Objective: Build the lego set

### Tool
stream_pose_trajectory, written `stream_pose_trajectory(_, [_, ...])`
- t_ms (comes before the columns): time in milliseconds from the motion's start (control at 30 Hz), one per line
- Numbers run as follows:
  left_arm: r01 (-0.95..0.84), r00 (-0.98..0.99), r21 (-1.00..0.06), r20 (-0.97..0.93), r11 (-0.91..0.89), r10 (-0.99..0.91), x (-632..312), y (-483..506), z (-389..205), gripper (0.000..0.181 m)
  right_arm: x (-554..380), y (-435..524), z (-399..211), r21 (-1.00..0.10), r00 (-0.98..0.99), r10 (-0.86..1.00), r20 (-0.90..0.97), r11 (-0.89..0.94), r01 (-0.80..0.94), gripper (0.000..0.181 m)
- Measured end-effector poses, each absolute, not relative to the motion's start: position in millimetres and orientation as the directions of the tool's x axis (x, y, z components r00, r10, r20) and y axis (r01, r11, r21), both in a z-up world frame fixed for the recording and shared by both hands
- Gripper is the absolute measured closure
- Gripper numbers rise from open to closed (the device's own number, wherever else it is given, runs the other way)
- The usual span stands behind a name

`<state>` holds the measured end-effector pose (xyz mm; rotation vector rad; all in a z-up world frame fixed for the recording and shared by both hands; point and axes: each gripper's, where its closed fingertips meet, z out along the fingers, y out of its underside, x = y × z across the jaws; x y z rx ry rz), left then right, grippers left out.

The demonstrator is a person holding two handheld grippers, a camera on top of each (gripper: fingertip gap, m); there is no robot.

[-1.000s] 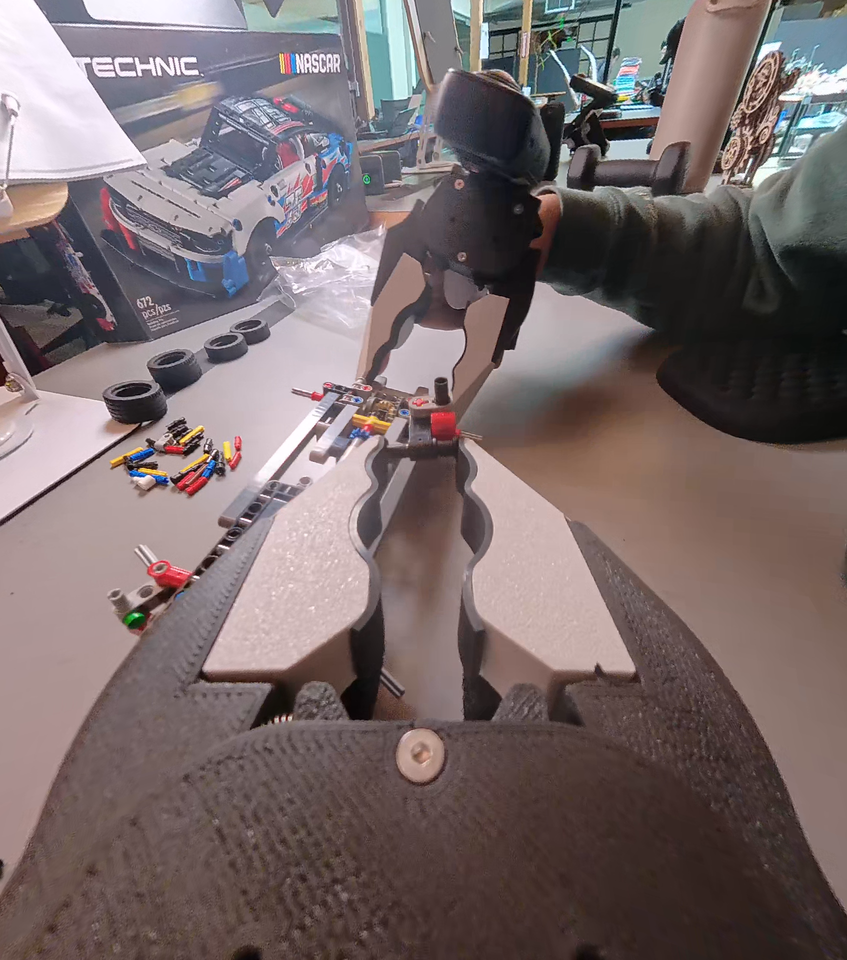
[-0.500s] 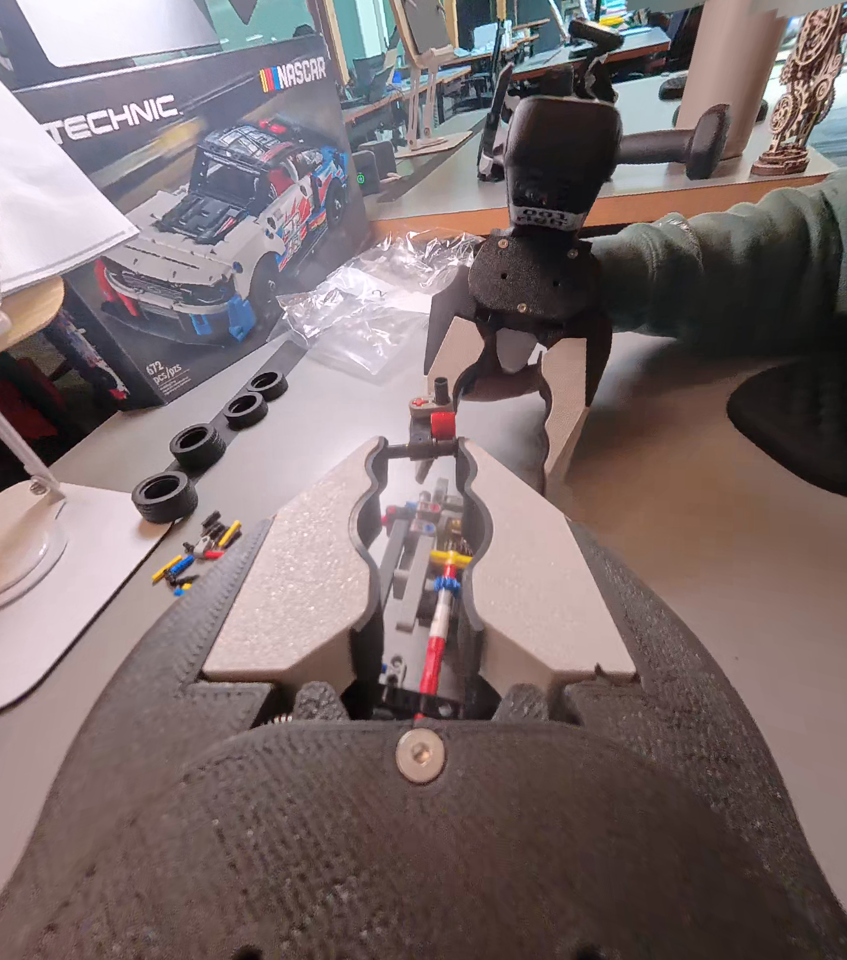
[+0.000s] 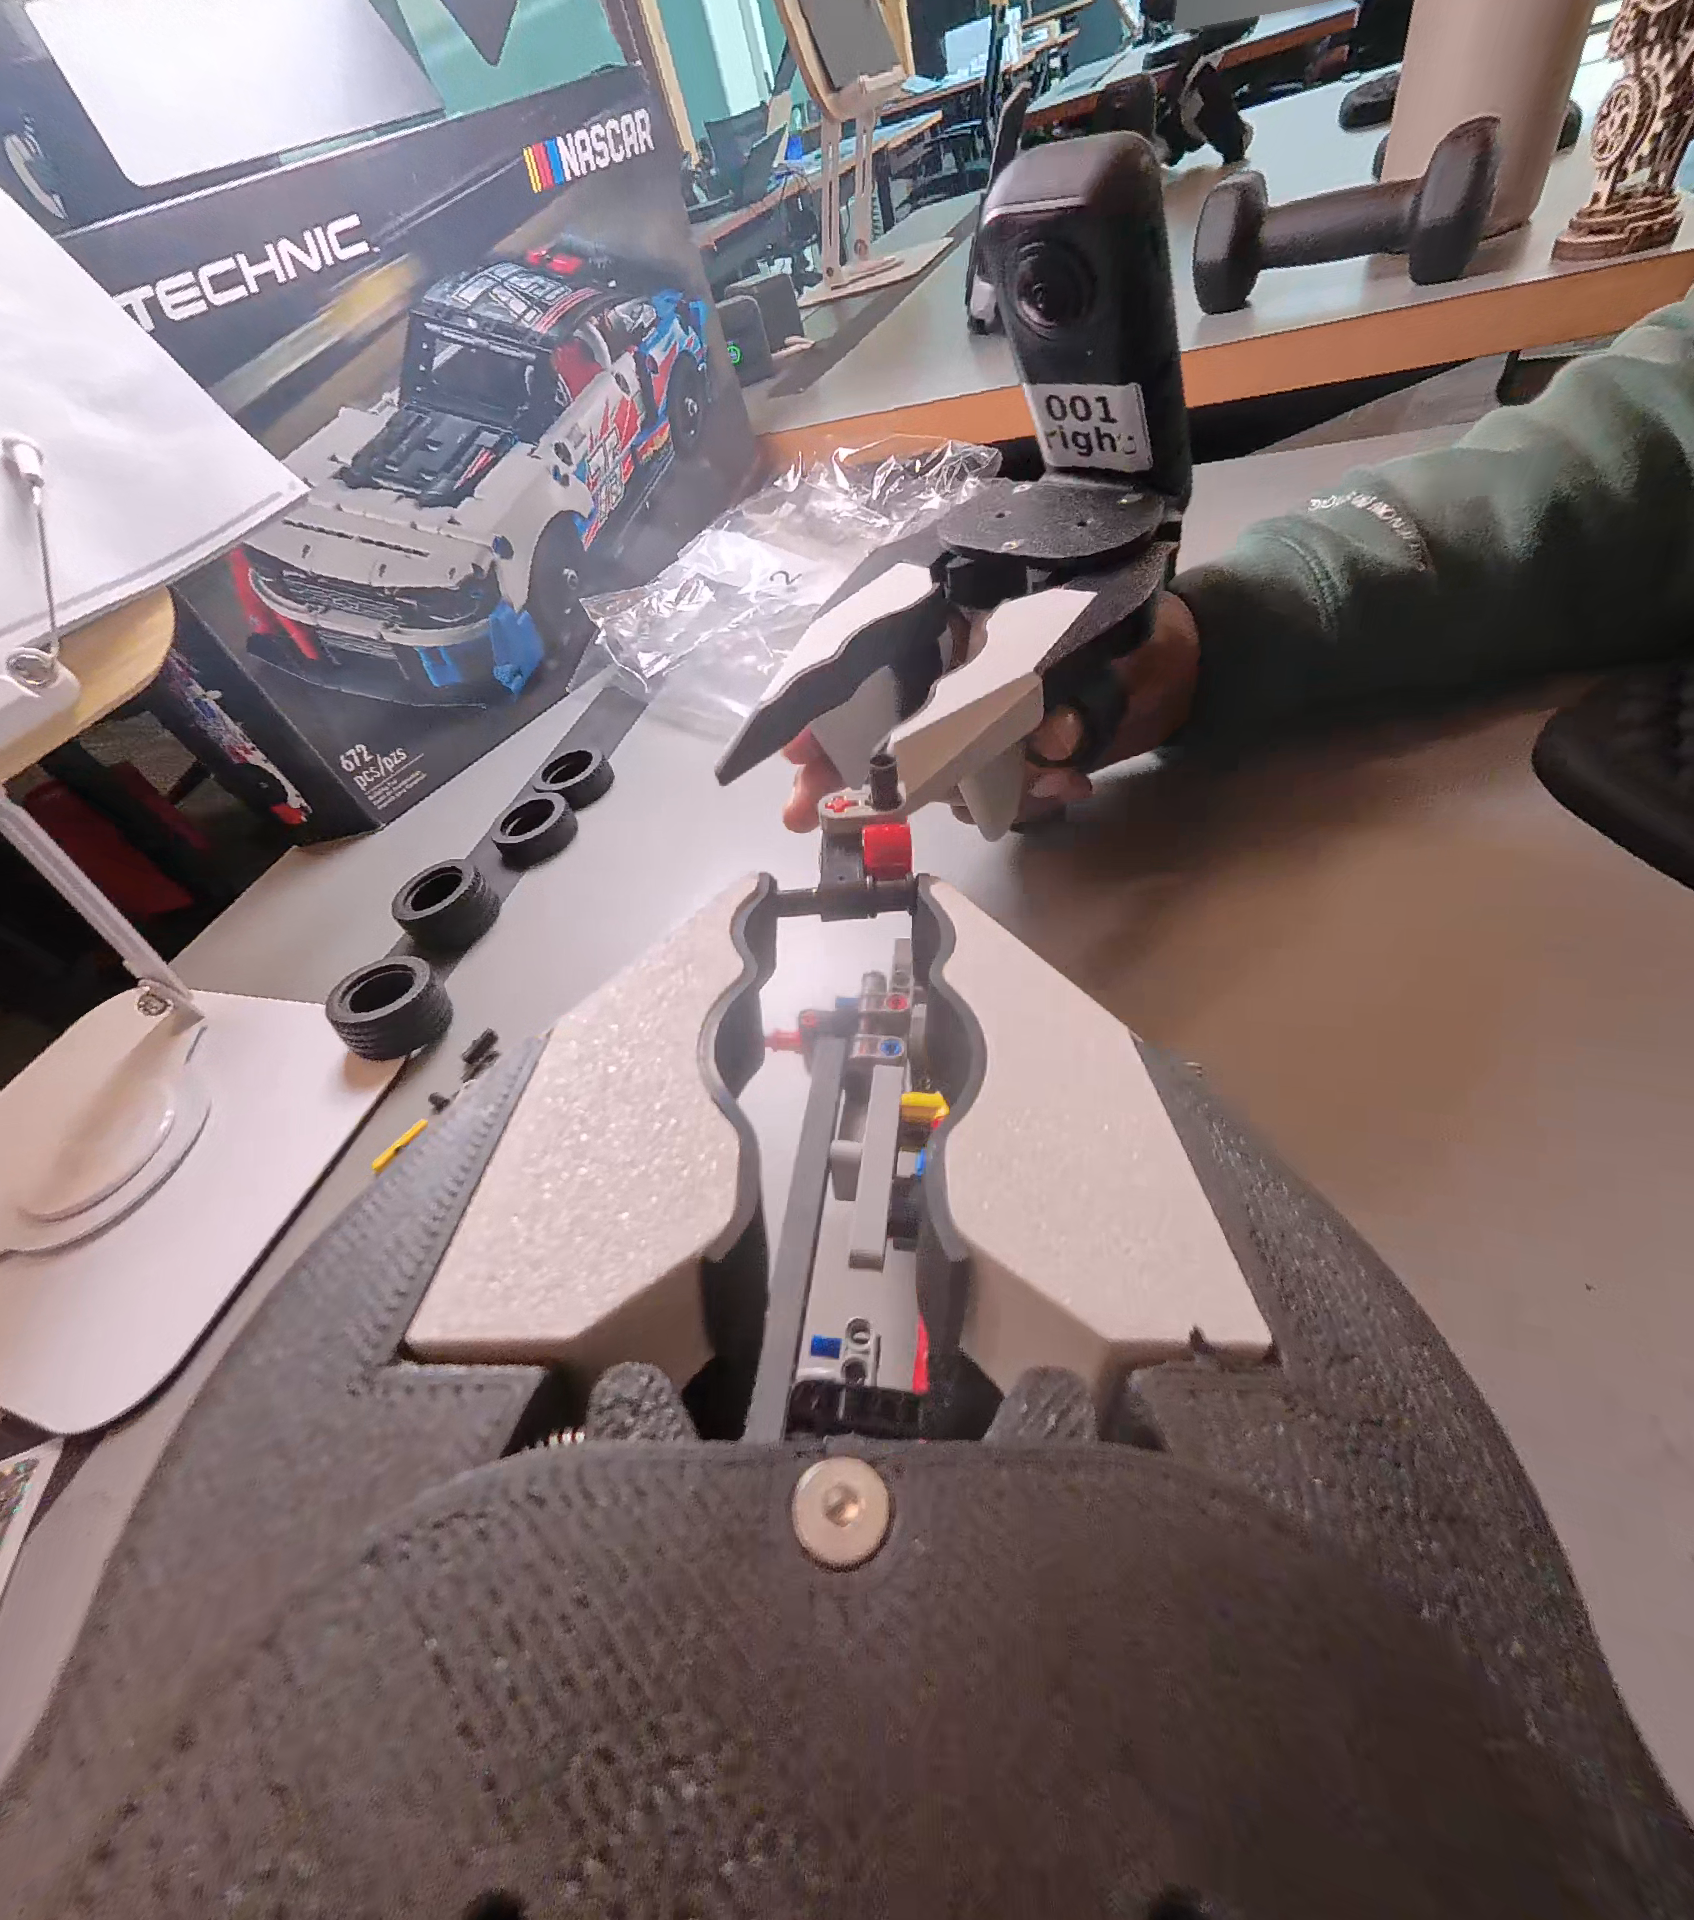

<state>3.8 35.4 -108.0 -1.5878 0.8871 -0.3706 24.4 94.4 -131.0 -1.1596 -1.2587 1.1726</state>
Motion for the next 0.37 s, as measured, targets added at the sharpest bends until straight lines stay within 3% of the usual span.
stream_pose_trajectory(233, [-0.367, 0.656, -0.930, -0.284, 0.034, -0.699, -8.1, 29.9, -106.0, 0.157, 33.8, 88.0, -111.5, -0.988, 0.061, 0.998, 0.029, 0.038, -0.149, 0.137])
stream_pose_trajectory(367, [-0.379, 0.643, -0.925, -0.279, 0.020, -0.713, -7.9, 31.2, -105.7, 0.157, 34.0, 81.4, -112.6, -0.989, 0.075, 0.997, 0.033, 0.043, -0.140, 0.138])
